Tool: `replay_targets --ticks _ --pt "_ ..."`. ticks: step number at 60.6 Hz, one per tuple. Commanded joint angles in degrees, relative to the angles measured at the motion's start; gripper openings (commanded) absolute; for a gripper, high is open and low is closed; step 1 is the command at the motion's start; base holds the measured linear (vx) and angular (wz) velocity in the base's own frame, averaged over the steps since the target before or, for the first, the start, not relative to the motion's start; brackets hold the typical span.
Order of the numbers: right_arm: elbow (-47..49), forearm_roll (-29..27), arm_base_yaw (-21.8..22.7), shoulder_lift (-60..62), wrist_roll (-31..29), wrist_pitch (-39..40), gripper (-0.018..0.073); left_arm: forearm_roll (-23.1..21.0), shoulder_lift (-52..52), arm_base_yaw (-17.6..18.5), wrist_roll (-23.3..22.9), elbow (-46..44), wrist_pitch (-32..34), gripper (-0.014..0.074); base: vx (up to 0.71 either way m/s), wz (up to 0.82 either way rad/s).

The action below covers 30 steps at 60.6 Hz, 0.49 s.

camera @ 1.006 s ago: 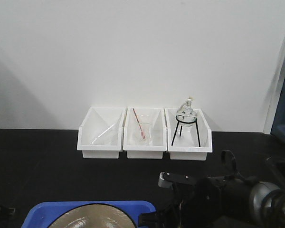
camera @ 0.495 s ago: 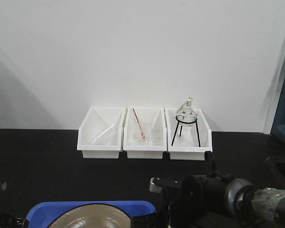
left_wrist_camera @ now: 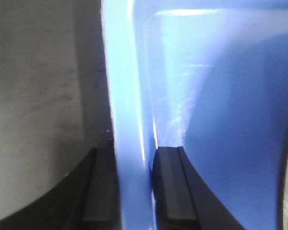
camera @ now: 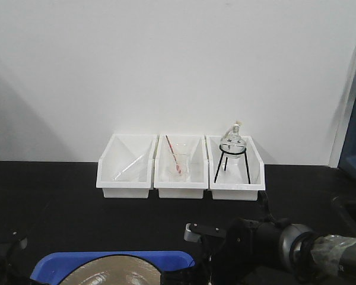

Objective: Place disk in tray to left cabinet
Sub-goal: 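Grip the blue tray's opposite side walls with both grippers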

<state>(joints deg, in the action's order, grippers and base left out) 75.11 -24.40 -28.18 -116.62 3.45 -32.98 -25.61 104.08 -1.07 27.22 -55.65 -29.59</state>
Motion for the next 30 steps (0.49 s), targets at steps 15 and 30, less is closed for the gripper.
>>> replay_targets --ticks 15,30 --pt "1.5 -1.7 0.1 2.5 -0.8 0.3 0.0403 -5.2 -0.2 1.0 0.2 -0.9 -0.3 0.0288 0.0 0.0" --pt "1.5 -4.2 0.1 1.3 -0.8 -1.3 0.02 -8.4 -0.2 1.1 0.3 -0.9 -3.3 0.0182 0.0 0.0"
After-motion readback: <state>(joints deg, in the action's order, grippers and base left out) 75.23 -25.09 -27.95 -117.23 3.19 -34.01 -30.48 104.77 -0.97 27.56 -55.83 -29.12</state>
